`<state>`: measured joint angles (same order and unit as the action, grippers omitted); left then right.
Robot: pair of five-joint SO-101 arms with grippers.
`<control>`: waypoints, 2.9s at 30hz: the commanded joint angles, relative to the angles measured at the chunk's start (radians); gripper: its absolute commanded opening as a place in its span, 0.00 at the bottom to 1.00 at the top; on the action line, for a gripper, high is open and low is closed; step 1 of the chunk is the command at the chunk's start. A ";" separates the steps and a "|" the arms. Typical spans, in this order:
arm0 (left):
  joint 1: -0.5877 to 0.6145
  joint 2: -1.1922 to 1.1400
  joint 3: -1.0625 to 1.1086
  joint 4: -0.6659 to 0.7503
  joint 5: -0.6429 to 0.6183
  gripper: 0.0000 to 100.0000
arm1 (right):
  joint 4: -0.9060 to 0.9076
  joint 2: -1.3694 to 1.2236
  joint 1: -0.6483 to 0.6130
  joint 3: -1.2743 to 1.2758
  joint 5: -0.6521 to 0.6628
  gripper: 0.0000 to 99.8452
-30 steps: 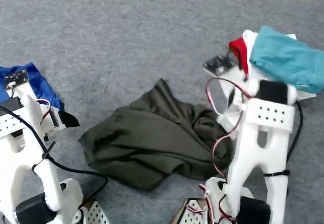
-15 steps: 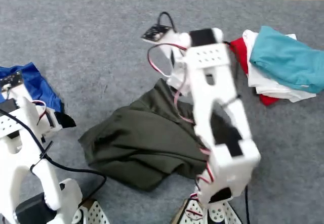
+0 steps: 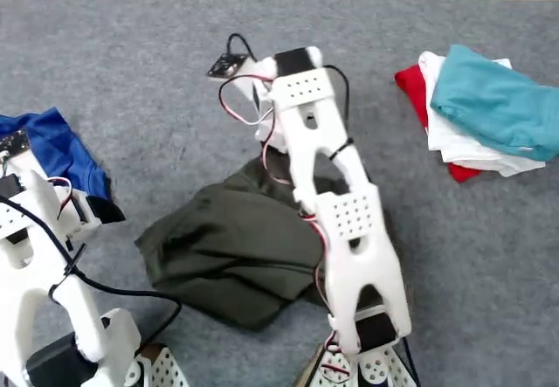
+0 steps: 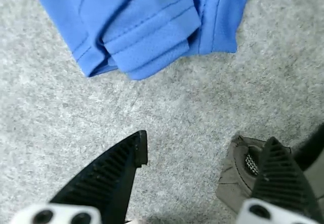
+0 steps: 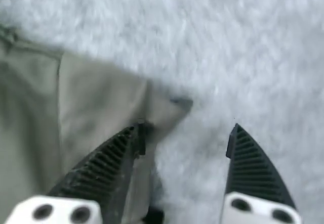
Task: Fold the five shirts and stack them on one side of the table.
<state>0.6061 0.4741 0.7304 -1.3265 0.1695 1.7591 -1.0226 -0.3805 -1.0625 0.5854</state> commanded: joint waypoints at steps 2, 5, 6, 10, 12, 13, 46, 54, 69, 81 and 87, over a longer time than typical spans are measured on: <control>0.011 0.022 -0.006 -0.005 0.006 0.35 | 0.015 -0.091 -0.038 -0.145 0.021 0.26; 0.011 0.022 -0.006 -0.005 0.006 0.35 | 0.015 -0.147 -0.044 -0.196 0.021 0.26; 0.011 0.022 -0.006 -0.005 0.006 0.35 | 0.015 -0.159 -0.044 -0.206 0.020 0.26; 0.011 0.022 -0.006 -0.003 0.006 0.35 | 0.015 -0.183 -0.028 -0.223 0.017 0.26; 0.011 0.021 -0.006 -0.003 0.006 0.35 | 0.015 -0.183 -0.021 -0.223 0.017 0.22; 0.011 0.021 -0.006 -0.003 0.006 0.35 | 0.015 -0.179 -0.015 -0.223 0.017 0.18; -0.511 0.030 -0.158 -0.112 0.006 0.35 | -0.176 0.489 0.340 -0.223 -0.034 0.00; -1.031 0.022 -0.230 -0.144 0.008 0.35 | -0.253 0.489 0.406 -0.223 -0.031 0.00; -1.283 0.019 0.219 0.423 -0.026 0.26 | -0.267 0.486 0.464 -0.214 -0.025 0.00; -0.773 -0.117 0.244 0.835 -0.031 0.02 | 0.029 0.486 0.469 -0.213 0.002 0.00; -0.635 -0.229 0.025 0.825 -0.072 0.02 | 0.028 0.493 0.542 -0.137 -0.026 0.00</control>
<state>-0.0921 0.2670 0.8899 -0.5163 0.1373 1.7683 -0.6130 0.1166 -1.2175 0.5700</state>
